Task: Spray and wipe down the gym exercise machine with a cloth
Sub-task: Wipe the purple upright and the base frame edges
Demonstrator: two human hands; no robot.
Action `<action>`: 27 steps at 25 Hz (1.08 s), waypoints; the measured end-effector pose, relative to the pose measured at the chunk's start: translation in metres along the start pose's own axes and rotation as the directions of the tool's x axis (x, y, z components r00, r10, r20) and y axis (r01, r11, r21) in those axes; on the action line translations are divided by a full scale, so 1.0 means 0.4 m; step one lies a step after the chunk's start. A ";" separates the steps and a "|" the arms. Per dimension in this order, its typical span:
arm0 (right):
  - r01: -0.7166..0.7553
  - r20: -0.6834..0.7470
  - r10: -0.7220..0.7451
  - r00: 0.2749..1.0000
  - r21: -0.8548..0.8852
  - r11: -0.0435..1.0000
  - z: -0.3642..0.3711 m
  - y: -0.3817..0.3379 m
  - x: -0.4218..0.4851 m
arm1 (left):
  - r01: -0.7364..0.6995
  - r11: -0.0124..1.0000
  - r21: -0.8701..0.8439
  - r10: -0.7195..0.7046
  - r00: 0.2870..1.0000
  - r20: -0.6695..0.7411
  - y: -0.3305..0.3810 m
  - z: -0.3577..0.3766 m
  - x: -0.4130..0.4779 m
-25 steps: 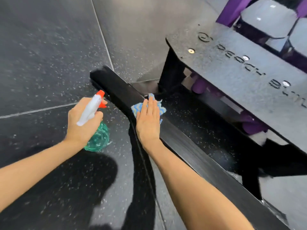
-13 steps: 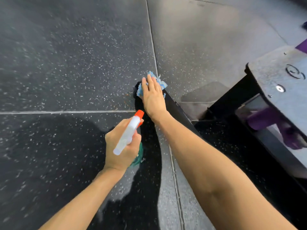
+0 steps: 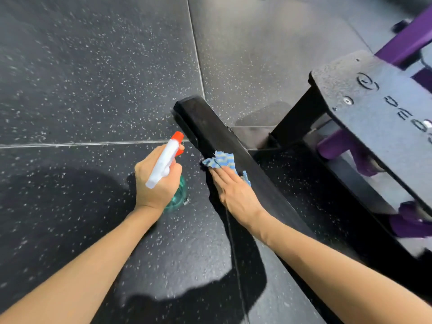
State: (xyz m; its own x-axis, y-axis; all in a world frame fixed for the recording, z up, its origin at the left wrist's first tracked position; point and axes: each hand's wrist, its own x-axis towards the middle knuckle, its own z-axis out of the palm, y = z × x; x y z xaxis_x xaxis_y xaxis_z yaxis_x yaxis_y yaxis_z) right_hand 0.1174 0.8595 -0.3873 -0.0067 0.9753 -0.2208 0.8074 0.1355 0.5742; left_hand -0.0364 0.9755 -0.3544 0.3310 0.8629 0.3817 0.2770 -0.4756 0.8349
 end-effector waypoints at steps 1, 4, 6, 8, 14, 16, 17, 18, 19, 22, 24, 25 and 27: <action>-0.015 0.022 0.015 1.000 0.024 1.000 -0.007 -0.011 -0.072 | 0.060 0.998 -0.012 -0.060 0.998 -0.003 0.005 -0.002 -0.001; -0.062 0.128 0.047 0.991 0.119 0.991 -0.001 -0.035 -0.267 | 0.157 0.988 0.008 -0.157 0.988 0.009 0.046 -0.005 -0.012; -0.109 0.119 0.086 0.989 0.203 0.973 0.022 -0.057 -0.378 | 0.146 0.982 0.116 -0.149 0.989 0.017 0.069 -0.012 -0.023; -0.186 0.061 0.175 0.983 0.309 0.933 0.036 -0.086 -0.480 | 0.108 0.977 0.184 -0.125 0.989 0.082 0.085 -0.014 -0.042; -0.358 0.181 0.310 0.933 0.431 0.828 0.073 -0.164 -0.766 | -0.041 0.999 -0.028 0.048 0.936 0.349 0.246 0.053 -0.156; -0.397 0.230 0.326 0.917 0.438 0.807 0.077 -0.177 -0.842 | -0.057 0.991 -0.120 0.106 0.889 0.447 0.312 0.083 -0.186; -0.414 0.263 0.328 0.907 0.428 0.803 0.081 -0.191 -0.893 | -0.057 0.985 -0.162 0.130 0.864 0.486 0.348 0.104 -0.206; -0.414 0.289 0.314 0.904 0.417 0.809 0.086 -0.203 -0.930 | -0.047 0.981 -0.187 0.137 0.850 0.508 0.375 0.118 -0.219; -0.419 0.326 0.300 0.897 0.409 0.810 0.088 -0.215 -0.971 | -0.033 0.978 -0.204 0.140 0.835 0.532 0.403 0.132 -0.235; -0.484 0.444 0.312 0.840 0.353 0.801 0.082 -0.245 -1.090 | -0.030 0.966 -0.255 0.190 0.752 0.631 0.467 0.181 -0.299; -0.516 0.469 0.334 0.818 0.340 0.786 0.071 -0.253 -1.148 | -0.062 0.958 -0.282 0.243 0.698 0.674 0.485 0.200 -0.333; -0.537 0.476 0.362 0.801 0.307 0.786 0.062 -0.258 -1.180 | -0.070 0.953 -0.295 0.263 0.674 0.690 0.491 0.209 -0.352; -0.565 0.431 0.450 0.782 0.186 0.804 0.051 -0.281 -1.249 | -0.053 0.950 -0.306 0.264 0.658 0.705 0.500 0.222 -0.382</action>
State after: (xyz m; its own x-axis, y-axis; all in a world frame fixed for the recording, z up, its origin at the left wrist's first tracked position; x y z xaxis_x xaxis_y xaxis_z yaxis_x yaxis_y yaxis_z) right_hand 0.0418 0.3534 -0.3576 0.6121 0.7488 -0.2542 0.7628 -0.4744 0.4395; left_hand 0.0486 0.7335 -0.2810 0.9270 0.3220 0.1921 -0.0306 -0.4458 0.8946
